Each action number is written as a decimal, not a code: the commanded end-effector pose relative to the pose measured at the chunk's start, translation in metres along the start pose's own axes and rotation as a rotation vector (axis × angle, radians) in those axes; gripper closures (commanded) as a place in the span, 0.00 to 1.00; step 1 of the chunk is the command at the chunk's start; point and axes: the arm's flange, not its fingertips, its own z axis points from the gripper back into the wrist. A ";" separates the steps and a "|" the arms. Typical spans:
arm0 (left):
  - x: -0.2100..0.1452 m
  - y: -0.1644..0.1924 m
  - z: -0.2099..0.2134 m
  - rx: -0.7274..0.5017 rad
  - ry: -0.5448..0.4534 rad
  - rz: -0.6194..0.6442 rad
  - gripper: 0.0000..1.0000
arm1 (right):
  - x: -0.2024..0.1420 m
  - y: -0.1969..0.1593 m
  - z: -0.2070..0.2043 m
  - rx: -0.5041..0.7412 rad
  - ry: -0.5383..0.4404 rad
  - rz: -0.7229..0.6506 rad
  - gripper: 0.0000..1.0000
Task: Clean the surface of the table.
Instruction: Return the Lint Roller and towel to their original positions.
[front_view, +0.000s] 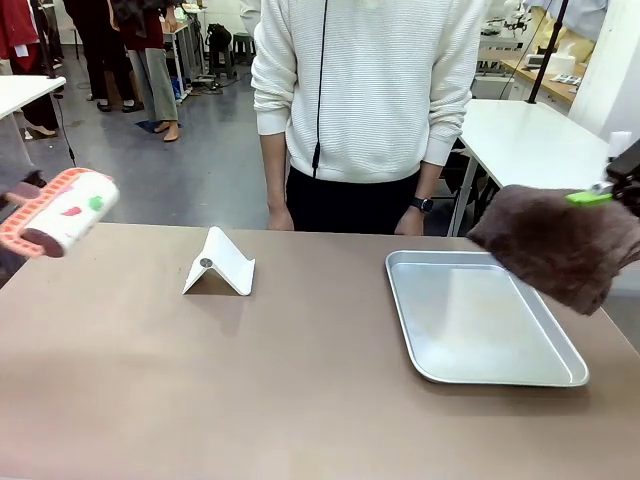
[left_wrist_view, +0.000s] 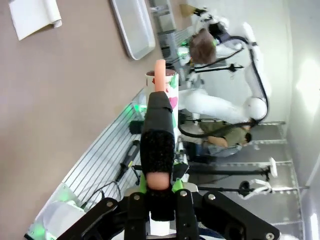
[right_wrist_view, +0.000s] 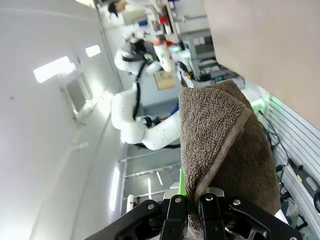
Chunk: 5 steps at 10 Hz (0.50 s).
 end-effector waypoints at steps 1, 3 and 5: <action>0.012 -0.025 -0.038 0.143 -0.019 0.025 0.81 | -0.003 0.005 -0.060 -0.017 -0.024 0.023 0.93; 0.026 -0.049 -0.075 0.254 -0.023 0.019 0.81 | 0.000 0.002 -0.124 -0.025 -0.196 0.065 0.93; 0.034 -0.068 -0.102 0.287 -0.073 0.033 0.81 | 0.012 -0.018 -0.176 -0.107 -0.486 0.098 0.93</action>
